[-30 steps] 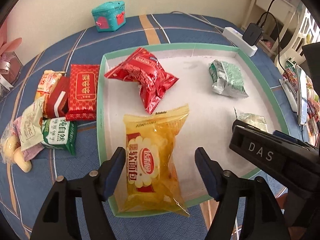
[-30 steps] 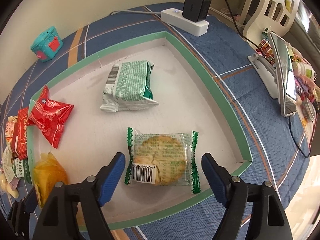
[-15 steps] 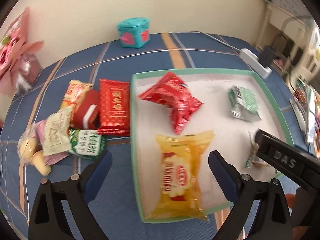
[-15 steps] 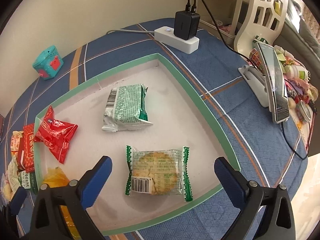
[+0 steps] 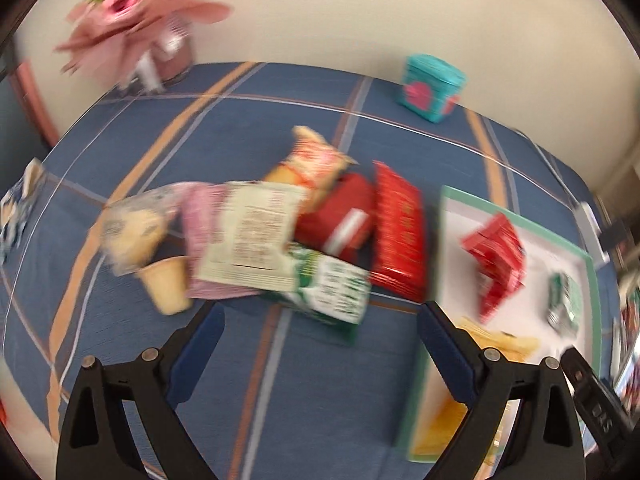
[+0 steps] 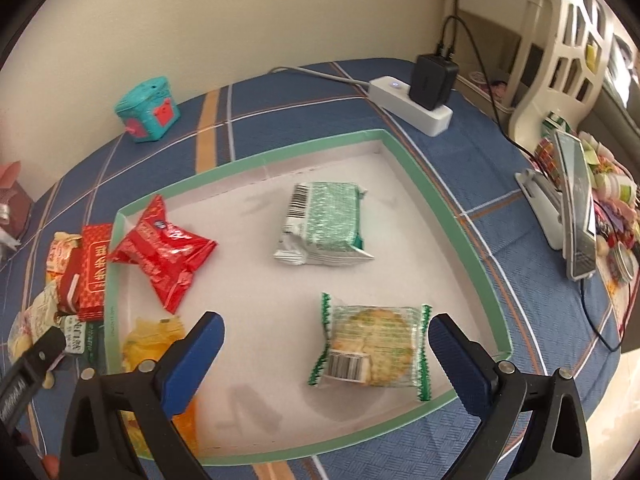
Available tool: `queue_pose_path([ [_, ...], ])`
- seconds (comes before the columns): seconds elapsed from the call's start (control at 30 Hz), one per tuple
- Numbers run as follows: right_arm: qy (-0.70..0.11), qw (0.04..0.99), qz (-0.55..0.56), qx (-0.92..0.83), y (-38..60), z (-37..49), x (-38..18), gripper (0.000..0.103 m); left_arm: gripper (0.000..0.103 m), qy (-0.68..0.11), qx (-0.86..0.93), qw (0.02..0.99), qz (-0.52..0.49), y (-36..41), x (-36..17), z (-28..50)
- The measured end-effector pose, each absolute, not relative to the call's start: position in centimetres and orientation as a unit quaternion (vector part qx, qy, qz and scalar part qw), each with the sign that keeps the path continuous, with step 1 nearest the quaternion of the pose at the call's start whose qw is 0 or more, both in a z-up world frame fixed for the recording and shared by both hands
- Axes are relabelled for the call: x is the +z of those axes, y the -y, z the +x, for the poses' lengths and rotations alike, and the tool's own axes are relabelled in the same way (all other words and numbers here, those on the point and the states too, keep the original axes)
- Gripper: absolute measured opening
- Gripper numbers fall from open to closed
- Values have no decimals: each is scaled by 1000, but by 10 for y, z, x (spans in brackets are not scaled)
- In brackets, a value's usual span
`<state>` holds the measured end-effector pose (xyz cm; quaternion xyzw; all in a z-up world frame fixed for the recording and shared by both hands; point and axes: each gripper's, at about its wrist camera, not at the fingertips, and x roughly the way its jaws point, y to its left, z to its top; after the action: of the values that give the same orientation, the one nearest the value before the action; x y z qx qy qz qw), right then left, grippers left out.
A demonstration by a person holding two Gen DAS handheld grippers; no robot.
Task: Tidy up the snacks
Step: 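Move both open tools back over the remaining snack pile, then grasp the cream bun bag with the left tool while the right tool grasps the white sachet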
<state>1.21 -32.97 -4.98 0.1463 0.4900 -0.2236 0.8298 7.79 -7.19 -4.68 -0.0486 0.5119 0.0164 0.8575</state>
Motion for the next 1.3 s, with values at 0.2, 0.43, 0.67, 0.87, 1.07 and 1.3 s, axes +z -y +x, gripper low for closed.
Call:
queue_pose_path([
  [0.2, -486, 845, 124, -187, 306, 18, -42, 103, 97, -512, 63, 854, -66, 32, -42, 80],
  [0.43, -490, 854, 96, -145, 272, 25, -40, 103, 97, -508, 75, 854, -87, -3, -37, 85],
  [0.67, -485, 864, 87, -104, 237, 29, -35, 103, 97, -502, 89, 854, -105, -39, -28, 86],
  [0.87, -476, 873, 88, -66, 204, 37, -29, 103, 97, -498, 104, 851, -134, -75, -24, 88],
  [1.07, -482, 871, 91, -28, 168, 54, -26, 103, 97, -492, 113, 850, -151, -108, -20, 94],
  [1.3, -488, 869, 78, -1, 131, 82, -25, 103, 97, -500, 105, 840, -183, -131, -31, 103],
])
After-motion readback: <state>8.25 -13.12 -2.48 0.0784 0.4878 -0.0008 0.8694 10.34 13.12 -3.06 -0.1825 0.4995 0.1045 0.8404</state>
